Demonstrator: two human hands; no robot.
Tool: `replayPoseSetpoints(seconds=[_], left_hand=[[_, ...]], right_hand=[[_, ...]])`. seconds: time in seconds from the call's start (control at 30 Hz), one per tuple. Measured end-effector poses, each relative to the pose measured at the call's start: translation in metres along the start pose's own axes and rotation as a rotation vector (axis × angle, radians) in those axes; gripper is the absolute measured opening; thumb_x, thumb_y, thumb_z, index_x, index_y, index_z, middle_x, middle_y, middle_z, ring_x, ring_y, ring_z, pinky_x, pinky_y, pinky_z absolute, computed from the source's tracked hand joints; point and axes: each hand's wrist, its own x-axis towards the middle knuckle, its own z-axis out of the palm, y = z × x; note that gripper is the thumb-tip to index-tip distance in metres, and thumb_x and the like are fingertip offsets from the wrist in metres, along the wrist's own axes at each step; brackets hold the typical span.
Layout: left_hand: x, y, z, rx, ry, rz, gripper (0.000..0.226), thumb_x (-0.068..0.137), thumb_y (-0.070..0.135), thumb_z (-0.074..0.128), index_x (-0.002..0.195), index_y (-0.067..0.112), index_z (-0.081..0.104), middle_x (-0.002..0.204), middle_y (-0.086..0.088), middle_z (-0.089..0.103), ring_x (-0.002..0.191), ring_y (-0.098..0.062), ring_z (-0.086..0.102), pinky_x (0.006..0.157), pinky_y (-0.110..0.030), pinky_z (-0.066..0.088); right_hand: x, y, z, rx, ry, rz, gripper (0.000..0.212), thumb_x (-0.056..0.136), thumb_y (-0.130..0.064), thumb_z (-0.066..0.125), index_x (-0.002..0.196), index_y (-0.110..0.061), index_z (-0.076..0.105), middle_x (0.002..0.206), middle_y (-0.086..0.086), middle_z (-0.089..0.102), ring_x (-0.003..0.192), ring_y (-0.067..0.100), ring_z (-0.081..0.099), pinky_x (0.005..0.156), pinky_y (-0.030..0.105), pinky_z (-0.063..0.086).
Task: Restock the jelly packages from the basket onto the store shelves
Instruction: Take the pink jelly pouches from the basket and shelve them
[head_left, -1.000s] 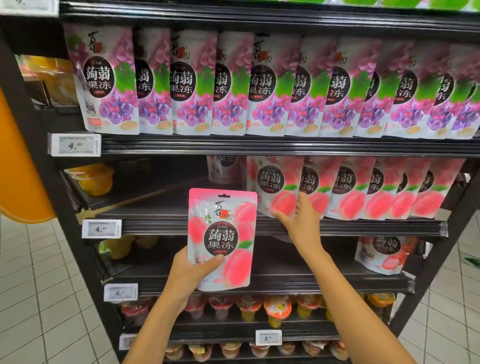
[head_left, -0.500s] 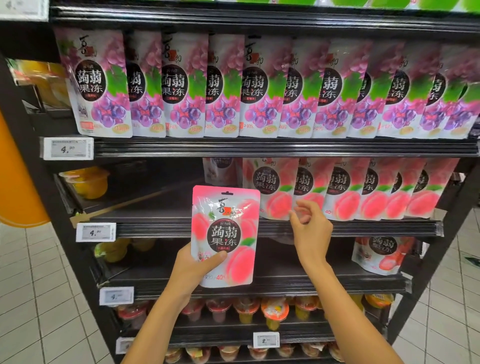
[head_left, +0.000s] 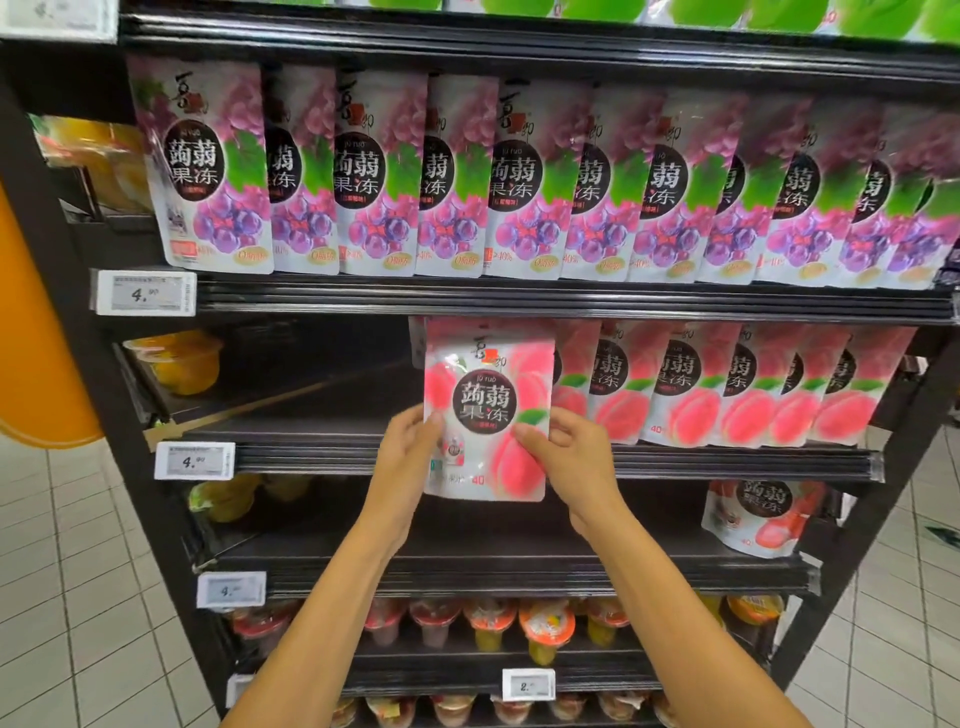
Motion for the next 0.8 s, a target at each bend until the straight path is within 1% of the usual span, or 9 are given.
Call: replayPoseSetpoints(seconds=[0.13,0.2,0.27,0.33,0.4,0.5,0.6,0.7,0.8], left_hand=[[-0.007,-0.002,0.007,0.162,0.109,0.302,0.036,0.097,0.024,0.059,0.131,0.023,0.047,0.131,0.007,0.051,0.113,0.005,0.053,0.087,-0.010,0.046],[-0.010,-0.008,0.013,0.314,0.074,0.397,0.037,0.097,0.025,0.057,0.133,0.030,0.049,0.142,0.009,0.040,0.130,0.002,0.039,0.104,-0.016,0.036],[-0.009,-0.013,0.019,0.449,0.049,0.338,0.044,0.099,0.032,0.051,0.142,0.038,0.044,0.161,0.012,0.012,0.148,-0.002,0.005,0.116,-0.027,0.014],[-0.007,-0.016,0.025,0.598,-0.008,0.292,0.051,0.100,0.041,0.045,0.149,0.039,0.032,0.161,0.018,-0.011,0.146,-0.001,-0.020,0.119,-0.032,-0.002],[-0.004,-0.018,0.029,0.640,-0.099,0.274,0.052,0.101,0.042,0.040,0.151,0.040,0.027,0.158,0.021,-0.010,0.147,-0.006,-0.020,0.121,-0.036,-0.010],[-0.005,-0.018,0.032,0.631,-0.083,0.247,0.049,0.101,0.043,0.040,0.149,0.044,0.029,0.159,0.022,-0.002,0.146,-0.004,-0.015,0.117,-0.033,-0.013],[-0.008,-0.021,0.032,0.679,-0.069,0.299,0.051,0.101,0.040,0.043,0.149,0.045,0.027,0.161,0.020,0.000,0.138,0.009,-0.011,0.119,-0.032,-0.012],[-0.008,-0.023,0.032,0.693,-0.077,0.318,0.054,0.100,0.034,0.046,0.150,0.042,0.027,0.163,0.014,0.000,0.145,0.003,-0.008,0.120,-0.032,-0.012],[-0.009,-0.024,0.034,0.688,-0.066,0.302,0.055,0.099,0.034,0.048,0.150,0.042,0.027,0.163,0.016,0.001,0.137,0.007,-0.015,0.121,-0.034,-0.010]], right_hand=[[0.020,-0.011,0.012,-0.048,0.113,-0.068,0.010,0.086,-0.011,0.072,0.078,-0.015,0.071,0.072,0.000,0.071,0.068,0.012,0.065,0.068,0.026,0.053],[0.029,-0.011,0.019,-0.055,0.136,-0.096,0.009,0.088,-0.012,0.070,0.079,-0.009,0.068,0.067,0.003,0.066,0.065,0.012,0.058,0.065,0.026,0.049],[0.034,-0.005,0.026,-0.068,0.145,-0.091,0.023,0.090,-0.013,0.066,0.084,0.008,0.059,0.068,0.015,0.054,0.066,0.019,0.046,0.065,0.031,0.039],[0.036,0.001,0.032,-0.074,0.156,-0.094,0.027,0.093,-0.011,0.061,0.085,0.014,0.052,0.067,0.019,0.050,0.068,0.019,0.043,0.067,0.031,0.035],[0.033,0.004,0.035,-0.101,0.161,-0.109,0.019,0.096,-0.006,0.055,0.079,0.002,0.058,0.065,0.011,0.053,0.066,0.008,0.047,0.064,0.023,0.039],[0.030,0.005,0.032,-0.240,0.148,-0.193,0.031,0.098,-0.005,0.052,0.071,-0.021,0.050,0.065,-0.012,0.047,0.060,-0.002,0.044,0.061,0.012,0.038],[0.028,0.011,0.024,-0.427,0.183,-0.239,0.009,0.095,-0.013,0.060,0.094,-0.014,0.069,0.079,-0.007,0.065,0.071,-0.002,0.056,0.064,0.005,0.042],[0.023,0.020,0.018,-0.524,0.222,-0.204,0.022,0.092,-0.017,0.067,0.112,-0.010,0.070,0.086,-0.008,0.067,0.077,-0.006,0.059,0.066,0.002,0.042],[0.018,0.025,0.015,-0.565,0.241,-0.185,0.028,0.090,-0.019,0.070,0.116,-0.009,0.068,0.085,-0.009,0.064,0.073,-0.006,0.058,0.065,0.004,0.044]])
